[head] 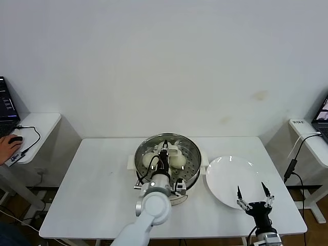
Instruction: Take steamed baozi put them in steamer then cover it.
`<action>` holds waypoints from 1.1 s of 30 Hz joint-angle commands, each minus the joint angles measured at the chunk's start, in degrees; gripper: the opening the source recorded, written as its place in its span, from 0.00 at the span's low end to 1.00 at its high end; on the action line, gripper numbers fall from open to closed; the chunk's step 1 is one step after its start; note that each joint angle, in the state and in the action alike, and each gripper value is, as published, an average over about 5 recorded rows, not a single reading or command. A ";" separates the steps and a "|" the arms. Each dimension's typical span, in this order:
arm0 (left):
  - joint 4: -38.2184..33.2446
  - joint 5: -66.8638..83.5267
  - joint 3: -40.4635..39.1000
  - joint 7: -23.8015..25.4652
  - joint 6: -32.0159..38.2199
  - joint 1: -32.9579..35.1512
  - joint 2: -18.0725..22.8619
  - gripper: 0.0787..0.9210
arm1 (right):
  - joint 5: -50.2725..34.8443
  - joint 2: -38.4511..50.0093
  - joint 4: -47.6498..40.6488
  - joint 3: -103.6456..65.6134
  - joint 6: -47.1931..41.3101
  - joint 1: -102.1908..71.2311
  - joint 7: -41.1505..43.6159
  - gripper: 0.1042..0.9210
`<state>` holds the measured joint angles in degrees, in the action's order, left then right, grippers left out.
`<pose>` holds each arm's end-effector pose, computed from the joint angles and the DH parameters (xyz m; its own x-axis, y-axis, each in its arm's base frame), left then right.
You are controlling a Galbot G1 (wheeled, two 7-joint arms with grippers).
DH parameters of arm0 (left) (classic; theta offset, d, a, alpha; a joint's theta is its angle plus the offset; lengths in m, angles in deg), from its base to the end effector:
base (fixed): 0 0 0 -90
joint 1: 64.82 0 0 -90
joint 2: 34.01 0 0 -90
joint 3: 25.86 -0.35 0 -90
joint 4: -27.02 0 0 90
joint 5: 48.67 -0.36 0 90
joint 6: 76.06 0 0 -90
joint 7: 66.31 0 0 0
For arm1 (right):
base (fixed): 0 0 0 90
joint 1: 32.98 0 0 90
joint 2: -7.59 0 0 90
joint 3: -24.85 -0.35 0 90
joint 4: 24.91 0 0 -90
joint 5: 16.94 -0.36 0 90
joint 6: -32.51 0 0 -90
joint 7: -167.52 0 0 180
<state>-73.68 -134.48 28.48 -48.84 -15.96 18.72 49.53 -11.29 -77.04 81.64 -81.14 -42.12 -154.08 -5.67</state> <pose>0.3199 -0.1731 -0.2703 -0.9894 0.1218 0.0789 0.0820 0.0204 0.9964 0.1614 -0.1178 -0.3747 -0.9989 0.0465 -0.0038 0.0453 0.9481 -0.3147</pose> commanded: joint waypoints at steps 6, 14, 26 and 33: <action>-6.28 1.43 -0.57 -0.74 1.10 2.49 -2.70 0.33 | 0.12 -0.08 -0.06 0.05 -0.08 -0.10 0.01 0.88; -15.69 5.64 0.29 -4.53 2.98 8.70 -9.56 0.60 | 0.53 -0.23 -0.03 0.21 0.02 -0.55 0.02 0.88; -31.11 47.54 18.60 -27.47 19.08 31.32 -14.01 0.88 | -1.61 1.83 -0.13 0.17 0.40 -1.56 0.07 0.88; -29.93 89.48 37.02 -35.84 33.59 46.87 -11.22 0.88 | -2.92 3.93 0.62 1.42 0.38 -2.53 0.38 0.88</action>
<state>-97.65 -103.72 42.47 -68.04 -1.09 42.52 38.40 -12.62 -75.18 81.62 -80.48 -41.65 -155.93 -5.41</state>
